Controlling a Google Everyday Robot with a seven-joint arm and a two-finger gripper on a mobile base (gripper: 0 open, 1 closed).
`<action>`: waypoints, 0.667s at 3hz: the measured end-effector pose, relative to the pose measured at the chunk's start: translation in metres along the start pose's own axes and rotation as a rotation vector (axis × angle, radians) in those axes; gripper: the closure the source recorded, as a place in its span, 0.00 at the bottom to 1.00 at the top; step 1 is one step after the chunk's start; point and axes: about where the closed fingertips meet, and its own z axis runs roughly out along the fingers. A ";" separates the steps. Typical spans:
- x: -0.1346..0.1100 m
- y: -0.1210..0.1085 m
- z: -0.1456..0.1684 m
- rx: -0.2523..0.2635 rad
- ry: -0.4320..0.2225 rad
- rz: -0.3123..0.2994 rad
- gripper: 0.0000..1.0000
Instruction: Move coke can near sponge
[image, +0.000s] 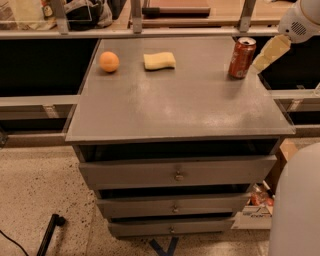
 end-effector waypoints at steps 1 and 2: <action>0.009 -0.017 -0.004 0.030 -0.054 0.054 0.00; 0.019 -0.027 -0.002 0.032 -0.107 0.091 0.00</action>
Offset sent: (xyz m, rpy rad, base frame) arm 0.0335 -0.0698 0.0186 0.1802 -0.0976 -0.0881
